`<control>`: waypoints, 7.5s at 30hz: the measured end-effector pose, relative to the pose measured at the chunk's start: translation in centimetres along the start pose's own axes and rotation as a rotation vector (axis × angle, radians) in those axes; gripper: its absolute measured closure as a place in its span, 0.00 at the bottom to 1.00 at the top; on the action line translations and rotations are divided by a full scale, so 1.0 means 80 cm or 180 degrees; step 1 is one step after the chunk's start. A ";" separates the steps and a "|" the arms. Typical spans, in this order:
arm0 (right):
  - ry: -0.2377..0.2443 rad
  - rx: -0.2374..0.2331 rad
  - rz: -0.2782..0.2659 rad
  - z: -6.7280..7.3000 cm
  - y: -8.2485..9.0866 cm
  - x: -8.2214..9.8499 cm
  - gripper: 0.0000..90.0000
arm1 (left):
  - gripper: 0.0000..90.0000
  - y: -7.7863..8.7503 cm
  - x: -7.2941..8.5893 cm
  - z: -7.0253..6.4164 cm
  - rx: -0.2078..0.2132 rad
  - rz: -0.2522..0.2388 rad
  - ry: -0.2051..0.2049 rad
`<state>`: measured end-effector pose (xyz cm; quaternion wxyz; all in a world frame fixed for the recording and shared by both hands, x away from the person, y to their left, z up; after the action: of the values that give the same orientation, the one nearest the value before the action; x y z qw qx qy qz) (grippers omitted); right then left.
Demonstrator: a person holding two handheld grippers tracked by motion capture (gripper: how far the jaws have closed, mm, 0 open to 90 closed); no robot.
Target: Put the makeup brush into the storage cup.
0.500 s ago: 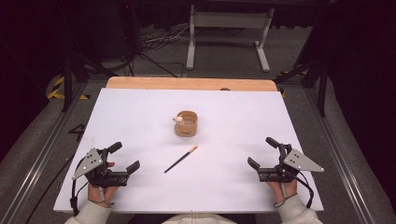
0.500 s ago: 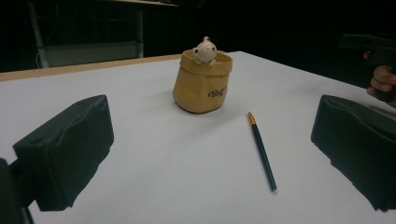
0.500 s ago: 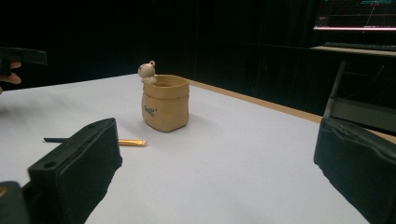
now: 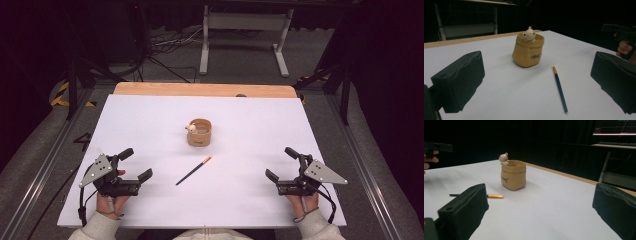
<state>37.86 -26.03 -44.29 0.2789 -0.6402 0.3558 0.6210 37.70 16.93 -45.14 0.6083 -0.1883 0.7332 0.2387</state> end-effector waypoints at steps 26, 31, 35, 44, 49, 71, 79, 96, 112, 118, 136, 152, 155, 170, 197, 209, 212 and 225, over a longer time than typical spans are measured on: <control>0.0025 -0.0058 0.0056 0.003 -0.002 0.000 0.01 | 0.00 -0.055 -0.033 -0.024 0.0340 -0.0006 0.0012; 0.0032 -0.0041 0.0086 0.004 -0.003 0.001 0.01 | 0.00 -0.066 -0.037 -0.028 0.0374 -0.0022 0.0012; 0.0030 -0.0054 0.0067 0.005 -0.002 0.000 0.00 | 0.00 -0.074 -0.038 -0.030 0.0404 -0.0031 0.0047; 0.0009 -0.0089 -0.0007 0.005 -0.001 -0.003 0.00 | 0.00 -0.092 -0.047 -0.035 0.0464 -0.0006 0.0099; -0.0013 -0.0168 0.0004 0.008 -0.001 -0.003 0.00 | 0.00 -0.104 -0.050 -0.039 0.0499 0.0015 0.0079; -0.0063 -0.0196 0.0040 0.007 -0.002 -0.002 0.00 | 0.01 -0.152 -0.056 -0.056 0.0563 0.0754 -0.0239; -0.0058 -0.0192 0.0042 0.007 -0.003 -0.002 0.00 | 0.02 -0.164 -0.050 -0.057 0.0528 0.1310 -0.0330; -0.0066 -0.0200 0.0089 0.006 -0.006 0.001 0.00 | 0.03 -0.186 -0.041 -0.061 0.0646 0.2112 -0.0348; -0.0081 -0.0204 0.0100 0.006 -0.007 0.001 0.00 | 0.03 -0.198 -0.024 -0.061 0.0603 0.2916 -0.0432; -0.0088 -0.0202 0.0110 0.005 -0.006 0.002 0.00 | 0.04 -0.200 -0.017 -0.062 0.0561 0.3159 -0.0488; -0.0118 -0.0197 0.0117 0.004 -0.007 0.002 0.00 | 0.06 -0.207 0.006 -0.059 0.0453 0.3639 -0.0542; -0.0182 -0.0182 0.0081 0.002 -0.006 0.000 0.00 | 0.12 -0.210 0.024 -0.054 0.0463 0.3675 -0.0463; -0.0195 -0.0183 0.0089 0.002 -0.006 0.001 0.00 | 0.12 -0.211 0.028 -0.054 0.0463 0.3720 -0.0469; -0.0212 -0.0171 0.0066 0.000 -0.005 -0.001 0.00 | 0.16 -0.213 0.043 -0.054 0.0486 0.3855 -0.0410; -0.0279 -0.0189 0.0067 0.000 -0.006 -0.001 0.00 | 0.62 -0.211 0.045 -0.053 0.0425 0.3960 -0.0362; -0.0318 -0.0209 0.0054 0.001 -0.006 -0.001 0.00 | 0.91 -0.209 0.044 -0.053 0.0380 0.4025 -0.0424; -0.0310 -0.0218 0.0048 0.001 -0.006 -0.002 0.00 | 0.91 -0.210 0.044 -0.054 0.0364 0.4032 -0.0427; -0.0313 -0.0221 0.0045 0.001 -0.006 -0.002 0.00 | 0.91 -0.210 0.037 -0.057 0.0376 0.3976 -0.0464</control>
<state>38.17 -25.65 -44.19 0.2693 -0.6158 0.3244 0.6656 42.99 0.66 -49.41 0.4120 0.3259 0.6734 0.5201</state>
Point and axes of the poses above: each handheld gripper's, and its own axes: y roughly backward along the jaws, x roughly out of its underside, z roughly to its left, the point moved 8 cm from there along -y, roughly forward along the jaws, and after that the axes turned 6 degrees about x, right-handed, at the moved point
